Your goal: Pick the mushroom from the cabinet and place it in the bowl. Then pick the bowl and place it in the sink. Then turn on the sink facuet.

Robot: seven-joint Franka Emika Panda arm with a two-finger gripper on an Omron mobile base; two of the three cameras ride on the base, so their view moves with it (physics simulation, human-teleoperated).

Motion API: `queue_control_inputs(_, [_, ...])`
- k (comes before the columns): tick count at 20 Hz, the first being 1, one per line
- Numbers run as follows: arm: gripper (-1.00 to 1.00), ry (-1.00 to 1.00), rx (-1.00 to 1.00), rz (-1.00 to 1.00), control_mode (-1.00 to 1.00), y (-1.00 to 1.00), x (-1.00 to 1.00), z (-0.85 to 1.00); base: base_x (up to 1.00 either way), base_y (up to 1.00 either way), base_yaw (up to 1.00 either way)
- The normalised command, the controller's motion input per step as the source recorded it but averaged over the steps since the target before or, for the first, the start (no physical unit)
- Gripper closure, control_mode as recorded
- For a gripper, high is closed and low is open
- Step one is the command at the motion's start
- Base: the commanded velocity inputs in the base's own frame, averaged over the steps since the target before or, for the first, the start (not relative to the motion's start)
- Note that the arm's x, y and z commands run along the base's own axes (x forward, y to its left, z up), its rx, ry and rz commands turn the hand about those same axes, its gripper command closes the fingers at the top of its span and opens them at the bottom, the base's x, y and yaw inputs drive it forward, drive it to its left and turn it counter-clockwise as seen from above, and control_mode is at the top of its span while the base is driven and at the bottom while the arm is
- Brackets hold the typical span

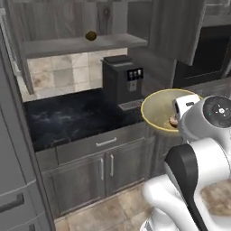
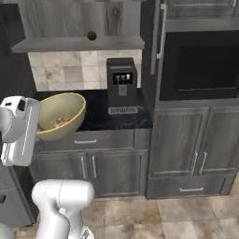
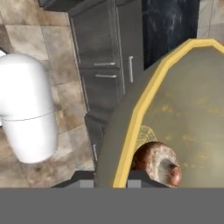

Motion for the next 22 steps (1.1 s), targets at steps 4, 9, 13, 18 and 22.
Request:
queue_control_inputs(4, [1.00, 0.00, 0.00, 0.00, 1.00, 0.00, 0.00, 0.00, -0.49, -0.15, -0.68])
queue_control_inputs(9, [1.00, 0.00, 0.00, 0.00, 1.00, 0.00, 0.00, 0.00, -0.46, -0.10, -0.68])
queue_control_inputs(13, [1.00, 0.00, 0.00, 0.00, 1.00, 0.00, 0.00, 0.00, -0.49, -0.08, -0.69])
queue_control_inputs(18, [1.00, 0.00, 0.00, 0.00, 1.00, 0.00, 0.00, 0.00, -0.44, -0.08, -0.72])
queue_control_inputs(22, [1.00, 0.00, 0.00, 0.00, 1.00, 0.00, 0.00, 0.00, -0.28, -0.01, -0.74])
